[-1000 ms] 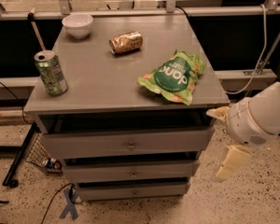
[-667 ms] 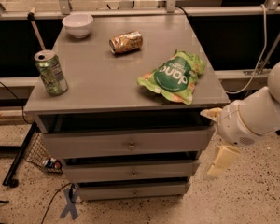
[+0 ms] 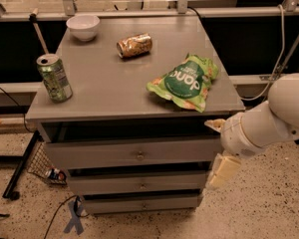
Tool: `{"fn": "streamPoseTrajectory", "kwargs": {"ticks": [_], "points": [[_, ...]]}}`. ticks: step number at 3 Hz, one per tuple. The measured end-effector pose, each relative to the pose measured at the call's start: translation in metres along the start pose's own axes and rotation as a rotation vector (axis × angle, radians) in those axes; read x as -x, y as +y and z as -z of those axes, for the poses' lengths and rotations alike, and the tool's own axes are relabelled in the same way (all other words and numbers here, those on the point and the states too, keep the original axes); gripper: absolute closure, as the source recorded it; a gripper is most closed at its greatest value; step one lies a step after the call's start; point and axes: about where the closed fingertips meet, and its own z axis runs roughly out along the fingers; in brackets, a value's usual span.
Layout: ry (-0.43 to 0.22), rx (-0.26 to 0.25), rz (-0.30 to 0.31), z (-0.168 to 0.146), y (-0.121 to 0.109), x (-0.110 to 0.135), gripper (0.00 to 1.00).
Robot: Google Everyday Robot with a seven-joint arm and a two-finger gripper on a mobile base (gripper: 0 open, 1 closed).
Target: Open top drawer
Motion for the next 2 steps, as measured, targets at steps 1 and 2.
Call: {"fn": "streamPoseTrajectory", "kwargs": {"ticks": [1,2], "points": [[-0.043,0.001,0.005,-0.0233,-0.0063,0.0037,0.0],[-0.046,-0.001,0.014,-0.0282,-0.01,0.0028,0.0]]}}
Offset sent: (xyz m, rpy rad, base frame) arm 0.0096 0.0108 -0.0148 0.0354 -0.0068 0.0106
